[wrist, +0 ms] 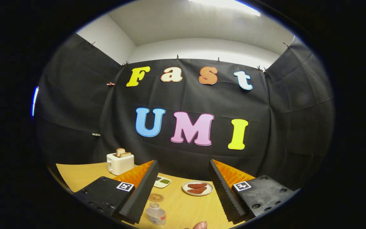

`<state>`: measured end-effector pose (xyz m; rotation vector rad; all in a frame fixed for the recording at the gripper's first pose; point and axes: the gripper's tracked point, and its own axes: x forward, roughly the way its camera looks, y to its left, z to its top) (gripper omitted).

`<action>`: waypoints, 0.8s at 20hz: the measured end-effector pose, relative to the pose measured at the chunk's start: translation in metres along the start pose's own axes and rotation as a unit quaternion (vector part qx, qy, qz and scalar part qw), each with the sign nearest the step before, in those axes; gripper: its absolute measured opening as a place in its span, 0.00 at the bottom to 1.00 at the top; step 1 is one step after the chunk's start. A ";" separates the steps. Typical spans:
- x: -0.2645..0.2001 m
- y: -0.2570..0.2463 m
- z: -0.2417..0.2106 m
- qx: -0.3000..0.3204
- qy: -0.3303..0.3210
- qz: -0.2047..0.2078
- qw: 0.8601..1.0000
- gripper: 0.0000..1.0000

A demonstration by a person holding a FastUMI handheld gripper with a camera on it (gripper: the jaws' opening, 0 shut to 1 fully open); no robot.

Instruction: Take the bottle from table, then pour the juice into the cup, finally place the bottle on the coaster

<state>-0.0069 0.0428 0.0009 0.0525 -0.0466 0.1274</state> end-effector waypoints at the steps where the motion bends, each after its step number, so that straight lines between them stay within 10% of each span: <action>1: 0.000 0.003 -0.002 0.003 -0.005 0.004 1.000 0.97; 16: -0.012 0.056 -0.160 0.006 0.039 0.032 0.999 0.97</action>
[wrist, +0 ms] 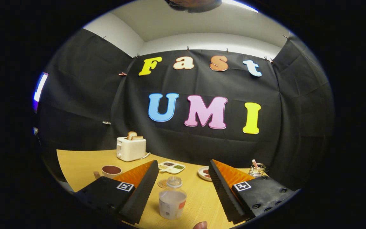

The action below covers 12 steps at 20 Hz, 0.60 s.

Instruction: Take the bottle from table, then pour the juice into the cup, finally place the bottle on the coaster

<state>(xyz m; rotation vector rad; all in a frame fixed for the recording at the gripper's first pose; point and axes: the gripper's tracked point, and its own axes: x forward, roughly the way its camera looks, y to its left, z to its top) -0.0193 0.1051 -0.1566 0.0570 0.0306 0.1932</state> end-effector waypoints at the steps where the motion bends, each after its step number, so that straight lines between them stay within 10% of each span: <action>1: -0.001 0.004 -0.014 0.003 0.010 -0.002 1.000 0.97; 12: 0.008 0.011 -0.109 0.032 0.083 -0.102 0.991 0.97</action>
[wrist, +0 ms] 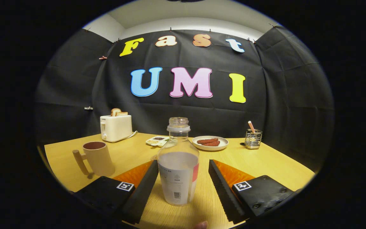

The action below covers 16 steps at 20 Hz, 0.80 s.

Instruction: Take the bottle from table, then pour the juice into the cup, finally place the bottle on the coaster

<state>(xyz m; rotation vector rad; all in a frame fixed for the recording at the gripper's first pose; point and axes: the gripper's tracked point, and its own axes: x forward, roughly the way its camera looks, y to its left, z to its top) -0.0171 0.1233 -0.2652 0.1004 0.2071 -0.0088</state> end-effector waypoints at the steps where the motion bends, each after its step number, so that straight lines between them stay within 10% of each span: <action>1: 0.002 0.001 -0.005 0.001 0.002 -0.008 1.000 0.97; 9: 0.022 0.007 -0.010 0.003 0.004 -0.041 0.999 0.95; 10: 0.022 0.006 -0.011 0.005 0.009 -0.045 0.999 0.77; 16: 0.029 0.015 0.040 -0.022 0.004 -0.039 0.999 0.72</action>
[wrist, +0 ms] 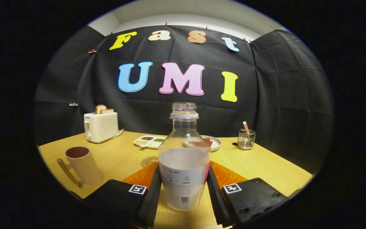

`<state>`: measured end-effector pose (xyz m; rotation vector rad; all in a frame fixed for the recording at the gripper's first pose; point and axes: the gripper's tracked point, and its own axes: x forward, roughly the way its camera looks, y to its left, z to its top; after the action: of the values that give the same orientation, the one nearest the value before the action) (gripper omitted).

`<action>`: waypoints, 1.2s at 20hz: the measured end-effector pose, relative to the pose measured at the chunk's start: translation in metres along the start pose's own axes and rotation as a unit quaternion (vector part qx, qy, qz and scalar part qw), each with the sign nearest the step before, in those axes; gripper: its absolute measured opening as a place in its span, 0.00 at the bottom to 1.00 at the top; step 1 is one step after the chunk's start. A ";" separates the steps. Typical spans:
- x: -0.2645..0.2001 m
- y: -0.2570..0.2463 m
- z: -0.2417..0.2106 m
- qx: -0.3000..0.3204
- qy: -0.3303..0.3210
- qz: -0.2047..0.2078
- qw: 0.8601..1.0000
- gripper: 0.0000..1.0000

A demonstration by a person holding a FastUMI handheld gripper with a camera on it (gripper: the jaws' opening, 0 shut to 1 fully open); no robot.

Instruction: Take the bottle from table, then pour the juice into the cup, finally place the bottle on the coaster

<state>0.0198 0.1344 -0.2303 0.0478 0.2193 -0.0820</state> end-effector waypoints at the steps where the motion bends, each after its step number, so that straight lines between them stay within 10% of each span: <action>1: 0.000 -0.001 0.014 -0.015 -0.005 -0.002 1.000 0.72; 13: 0.006 -0.002 0.106 -0.197 0.027 -0.071 0.978 0.71; 24: -0.006 0.050 0.081 -0.428 0.020 -0.029 0.903 0.71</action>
<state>0.0361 0.1796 -0.1477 -0.8396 0.2828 -0.0390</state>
